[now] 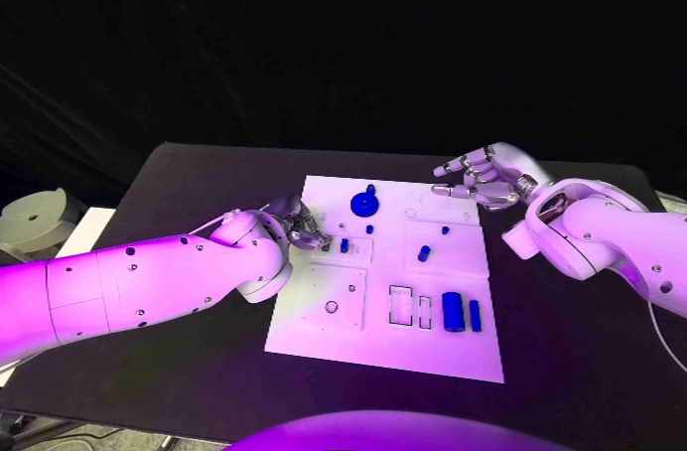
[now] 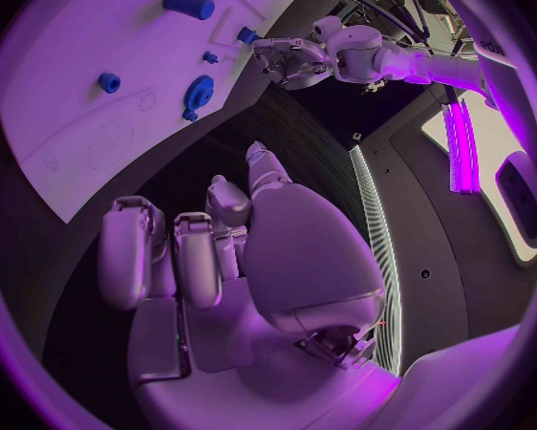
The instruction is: Assemble the parts on the task board
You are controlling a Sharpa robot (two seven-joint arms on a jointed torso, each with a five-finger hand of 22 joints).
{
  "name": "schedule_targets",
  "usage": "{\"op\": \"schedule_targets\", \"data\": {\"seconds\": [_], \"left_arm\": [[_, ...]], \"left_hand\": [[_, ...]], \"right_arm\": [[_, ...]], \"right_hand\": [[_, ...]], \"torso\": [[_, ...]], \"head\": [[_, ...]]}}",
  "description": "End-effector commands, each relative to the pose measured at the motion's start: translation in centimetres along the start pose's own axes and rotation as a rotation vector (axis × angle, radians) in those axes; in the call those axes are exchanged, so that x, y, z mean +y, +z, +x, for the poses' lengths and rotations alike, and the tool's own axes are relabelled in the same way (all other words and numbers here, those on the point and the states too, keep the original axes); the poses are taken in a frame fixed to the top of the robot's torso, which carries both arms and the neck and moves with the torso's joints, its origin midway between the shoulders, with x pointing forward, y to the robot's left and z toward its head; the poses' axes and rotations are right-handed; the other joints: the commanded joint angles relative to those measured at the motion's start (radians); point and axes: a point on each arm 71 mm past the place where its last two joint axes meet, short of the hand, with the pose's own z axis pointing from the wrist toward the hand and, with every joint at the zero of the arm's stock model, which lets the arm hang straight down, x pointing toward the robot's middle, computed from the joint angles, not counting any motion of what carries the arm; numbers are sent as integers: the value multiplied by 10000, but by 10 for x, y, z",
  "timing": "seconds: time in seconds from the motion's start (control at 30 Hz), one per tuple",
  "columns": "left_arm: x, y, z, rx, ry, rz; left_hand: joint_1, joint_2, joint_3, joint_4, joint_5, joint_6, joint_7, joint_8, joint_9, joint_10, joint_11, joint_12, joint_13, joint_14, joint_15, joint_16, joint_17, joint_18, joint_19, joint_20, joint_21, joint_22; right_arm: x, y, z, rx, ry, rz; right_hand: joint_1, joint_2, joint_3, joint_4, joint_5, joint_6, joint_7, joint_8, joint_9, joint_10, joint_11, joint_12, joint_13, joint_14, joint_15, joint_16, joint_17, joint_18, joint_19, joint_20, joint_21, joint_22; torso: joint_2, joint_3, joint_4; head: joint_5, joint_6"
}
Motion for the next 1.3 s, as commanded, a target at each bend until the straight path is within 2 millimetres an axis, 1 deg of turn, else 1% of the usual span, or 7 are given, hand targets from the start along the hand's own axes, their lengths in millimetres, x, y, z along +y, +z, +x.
{"op": "schedule_targets", "data": {"seconds": [0.03,0.17,0.43,0.77,0.93,1.07,1.3], "left_arm": [[2,1,2,311,335,-291],[3,2,3,493,454,-378],[2,3,6,580,477,-432],[3,4,6,564,481,-458],[3,4,6,621,541,-453],[3,3,7,773,670,-450],[5,4,7,872,776,-486]], "left_hand": [[-1,95,1184,-1092,21,-2,-58,42,48,44,-12,-39,-21,1056,-57,31,2635,-143,967,-66,-10,2501],[-55,73,1194,-1086,9,-25,-57,66,61,41,-8,-43,-23,1056,-57,31,2635,-141,966,-67,-21,2498],[-199,21,1167,-1054,-17,-58,-78,140,98,51,-14,-26,-7,1056,-59,31,2635,-139,964,-68,-33,2496],[-241,10,1152,-1042,-21,-67,-88,165,110,49,-20,-36,-17,1056,-63,31,2635,-139,964,-70,-33,2496],[-286,-21,1118,-1039,-30,-86,-100,190,123,49,-29,-38,-21,1056,-68,31,2635,-139,965,-73,-29,2497],[-474,-132,899,-1012,-52,-126,-167,264,154,39,-64,-48,-33,1056,-97,31,2635,-136,963,-88,-45,2494],[-998,-110,81,-776,-41,-72,-223,335,136,8,-119,-30,-19,1056,-147,31,2635,-149,972,-137,19,2514]], "right_arm": [[2,0,1,75,-58,-139],[2,0,1,75,-58,-142],[2,-1,1,75,-56,-155],[2,-1,0,65,-55,-154],[1,-1,0,61,-53,-154],[1,-1,0,61,-53,-148],[1,-1,0,57,-52,-145]], "right_hand": [[-38,30,-51,15,66,76,-4,-20,4,-69,11,30,-9,794,-88,-46,1605,153,-45,-33,-40,-10],[-38,30,-51,15,66,76,-4,-20,4,-69,11,30,-9,794,-88,-46,1605,153,-45,-33,-40,-10],[-38,30,-51,15,66,76,-4,-20,4,-69,11,30,-9,794,-88,-46,1605,153,-45,-33,-40,-10],[-38,30,-51,15,66,76,-4,-20,4,-69,11,30,-9,794,-88,-46,1605,153,-45,-33,-40,-10],[-38,30,-51,15,66,76,-4,-20,4,-69,11,30,-9,794,-88,-46,1605,153,-45,-33,-40,-10],[-38,30,-51,15,66,76,-4,-20,4,-69,11,30,-9,794,-88,-46,1605,153,-45,-33,-40,-10],[-38,30,-51,15,66,76,-4,-20,4,-69,11,30,-9,794,-88,-46,1605,153,-45,-33,-40,-10]], "torso": [[-5,7,2],[1,3,0],[2,7,-12],[-5,7,4],[3,6,-8],[1,1,-2],[-1,4,7]], "head": [[12,-12],[15,-17],[13,1],[-6,4],[0,1],[-6,3],[-11,-15]]}}
